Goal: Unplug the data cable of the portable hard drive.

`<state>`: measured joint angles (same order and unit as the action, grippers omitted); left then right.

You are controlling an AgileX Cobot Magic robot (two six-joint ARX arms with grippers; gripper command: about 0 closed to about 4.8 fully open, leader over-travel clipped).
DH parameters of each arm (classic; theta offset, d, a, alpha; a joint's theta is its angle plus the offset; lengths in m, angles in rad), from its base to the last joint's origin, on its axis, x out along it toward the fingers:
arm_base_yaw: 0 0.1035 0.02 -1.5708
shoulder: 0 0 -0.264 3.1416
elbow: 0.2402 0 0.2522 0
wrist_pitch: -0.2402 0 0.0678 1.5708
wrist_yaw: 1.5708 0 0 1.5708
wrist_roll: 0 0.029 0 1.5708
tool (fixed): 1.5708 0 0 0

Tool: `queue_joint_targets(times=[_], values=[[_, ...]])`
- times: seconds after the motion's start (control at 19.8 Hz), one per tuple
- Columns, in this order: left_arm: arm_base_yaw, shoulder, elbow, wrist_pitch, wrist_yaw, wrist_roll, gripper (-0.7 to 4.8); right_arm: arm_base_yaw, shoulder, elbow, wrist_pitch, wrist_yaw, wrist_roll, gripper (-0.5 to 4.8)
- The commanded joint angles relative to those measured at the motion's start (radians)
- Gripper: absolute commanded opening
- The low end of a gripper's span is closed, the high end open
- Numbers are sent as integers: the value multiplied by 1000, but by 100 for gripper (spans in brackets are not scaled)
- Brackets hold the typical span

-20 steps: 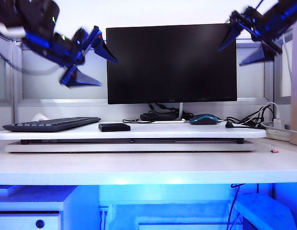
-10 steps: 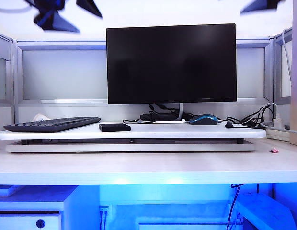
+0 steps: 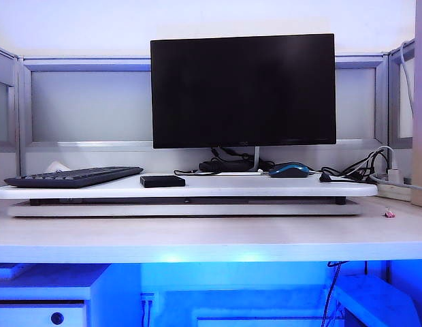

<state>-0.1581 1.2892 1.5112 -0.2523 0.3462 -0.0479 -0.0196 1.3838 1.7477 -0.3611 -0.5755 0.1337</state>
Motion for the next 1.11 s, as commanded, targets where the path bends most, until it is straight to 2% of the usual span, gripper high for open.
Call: queue_joint_targets(times=[0.05, 0.15, 0.51, 0.61, 0.71, 0.96, 1.01, 1.06, 1.11], values=[[0, -84, 5, -94, -40, 22, 444, 0, -58, 3, -39, 0, 3, 479], [0, -126, 5, -153, -56, 23, 399, 0, -87, 3, -83, 0, -3, 479], [-2, -321, 4, -380, -64, 34, 398, -1, -280, 2, -225, 3, -7, 479], [-2, -408, -15, -431, -114, 37, 398, -1, -343, -10, -269, 51, -11, 479], [-2, -496, -84, -487, -159, 37, 398, 0, -418, -87, -280, 70, 2, 474], [-2, -828, -415, -494, -189, -21, 393, -1, -733, -446, -208, 161, 60, 461], [-2, -886, -449, -494, -197, -21, 386, -1, -801, -499, -192, 188, 74, 445], [-2, -949, -498, -496, -197, -21, 347, 0, -868, -566, -177, 192, 80, 428], [-2, -995, -542, -517, -196, -45, 339, 0, -906, -615, -188, 190, 84, 429]])
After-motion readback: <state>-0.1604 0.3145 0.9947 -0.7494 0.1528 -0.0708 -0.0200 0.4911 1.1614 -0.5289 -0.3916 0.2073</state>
